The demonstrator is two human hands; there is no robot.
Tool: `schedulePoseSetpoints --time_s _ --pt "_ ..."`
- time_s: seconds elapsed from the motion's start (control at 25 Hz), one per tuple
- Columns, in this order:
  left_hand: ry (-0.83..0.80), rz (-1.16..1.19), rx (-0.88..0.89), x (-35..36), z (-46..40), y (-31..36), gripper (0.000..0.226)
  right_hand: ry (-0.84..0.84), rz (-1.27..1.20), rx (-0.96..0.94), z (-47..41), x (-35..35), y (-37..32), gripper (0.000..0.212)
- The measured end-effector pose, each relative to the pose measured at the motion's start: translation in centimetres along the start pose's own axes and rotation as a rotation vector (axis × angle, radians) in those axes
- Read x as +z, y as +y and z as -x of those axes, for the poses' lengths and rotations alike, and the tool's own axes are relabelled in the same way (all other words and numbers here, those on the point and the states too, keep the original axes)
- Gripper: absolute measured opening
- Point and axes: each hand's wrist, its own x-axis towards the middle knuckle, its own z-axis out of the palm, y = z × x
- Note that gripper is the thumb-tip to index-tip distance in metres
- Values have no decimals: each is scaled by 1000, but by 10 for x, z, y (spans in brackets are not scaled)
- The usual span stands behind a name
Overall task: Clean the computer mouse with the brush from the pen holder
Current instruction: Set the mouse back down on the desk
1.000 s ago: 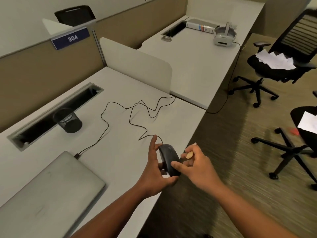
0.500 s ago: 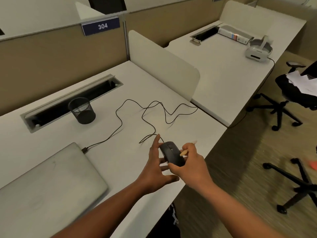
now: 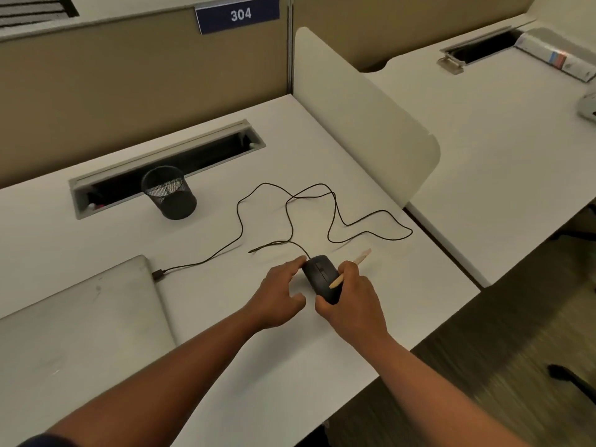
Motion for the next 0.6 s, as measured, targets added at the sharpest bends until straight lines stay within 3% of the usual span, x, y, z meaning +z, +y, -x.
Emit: schedulePoseSetpoints --time_s 0.6 --pt "82 -1 -67 6 -41 6 68 -45 -28 -3 -37 9 17 63"
